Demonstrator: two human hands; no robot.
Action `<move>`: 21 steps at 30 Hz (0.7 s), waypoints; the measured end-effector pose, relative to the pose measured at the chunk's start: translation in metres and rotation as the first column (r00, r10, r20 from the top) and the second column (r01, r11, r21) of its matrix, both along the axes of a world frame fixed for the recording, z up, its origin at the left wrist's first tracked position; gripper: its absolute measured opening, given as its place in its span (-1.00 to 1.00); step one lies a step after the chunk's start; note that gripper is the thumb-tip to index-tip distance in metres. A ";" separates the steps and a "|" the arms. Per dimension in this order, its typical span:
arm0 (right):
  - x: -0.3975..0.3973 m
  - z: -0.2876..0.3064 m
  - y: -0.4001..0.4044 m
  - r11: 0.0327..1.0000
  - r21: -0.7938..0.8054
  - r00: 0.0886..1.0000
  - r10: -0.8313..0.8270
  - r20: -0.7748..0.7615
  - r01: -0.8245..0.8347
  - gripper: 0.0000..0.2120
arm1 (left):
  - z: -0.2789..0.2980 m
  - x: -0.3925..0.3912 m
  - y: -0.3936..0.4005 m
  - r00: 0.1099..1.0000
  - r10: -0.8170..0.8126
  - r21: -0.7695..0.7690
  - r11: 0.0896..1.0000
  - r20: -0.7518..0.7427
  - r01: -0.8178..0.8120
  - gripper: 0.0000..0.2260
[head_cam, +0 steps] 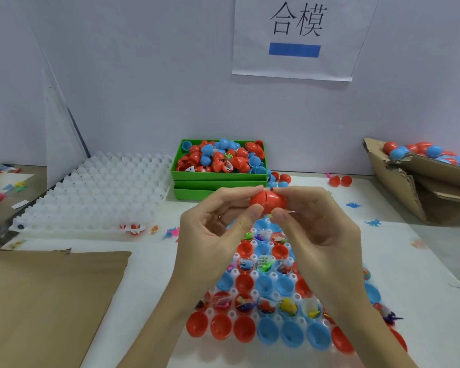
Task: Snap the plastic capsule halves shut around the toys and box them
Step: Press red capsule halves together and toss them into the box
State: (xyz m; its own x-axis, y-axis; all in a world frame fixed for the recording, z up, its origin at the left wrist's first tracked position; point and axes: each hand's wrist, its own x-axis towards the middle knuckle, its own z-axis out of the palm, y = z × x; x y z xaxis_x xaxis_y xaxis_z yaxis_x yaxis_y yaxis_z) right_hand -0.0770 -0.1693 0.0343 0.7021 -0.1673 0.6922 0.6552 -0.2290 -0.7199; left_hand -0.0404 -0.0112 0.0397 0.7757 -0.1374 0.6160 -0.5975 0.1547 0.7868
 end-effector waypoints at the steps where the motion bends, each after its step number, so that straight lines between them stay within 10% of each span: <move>1: 0.000 -0.001 0.000 1.000 -0.006 1.000 -0.009 0.013 0.009 -0.76 | 0.000 0.000 0.000 1.000 0.000 -0.006 1.000 0.001 0.000 -0.79; 21: 0.001 -0.008 0.004 0.953 -0.214 0.973 -0.190 0.130 0.214 -0.71 | -0.001 -0.005 -0.007 0.993 0.115 -0.007 0.993 -0.005 -0.115 -0.83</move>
State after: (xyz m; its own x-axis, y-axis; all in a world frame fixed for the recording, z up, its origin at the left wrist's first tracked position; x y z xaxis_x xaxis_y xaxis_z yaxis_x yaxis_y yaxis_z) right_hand -0.0761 -0.1657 0.0266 0.5895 -0.1294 0.7973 0.6488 -0.5122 -0.5628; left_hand -0.0459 -0.0186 0.0387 0.7887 -0.0426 0.6133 -0.6082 0.0912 0.7885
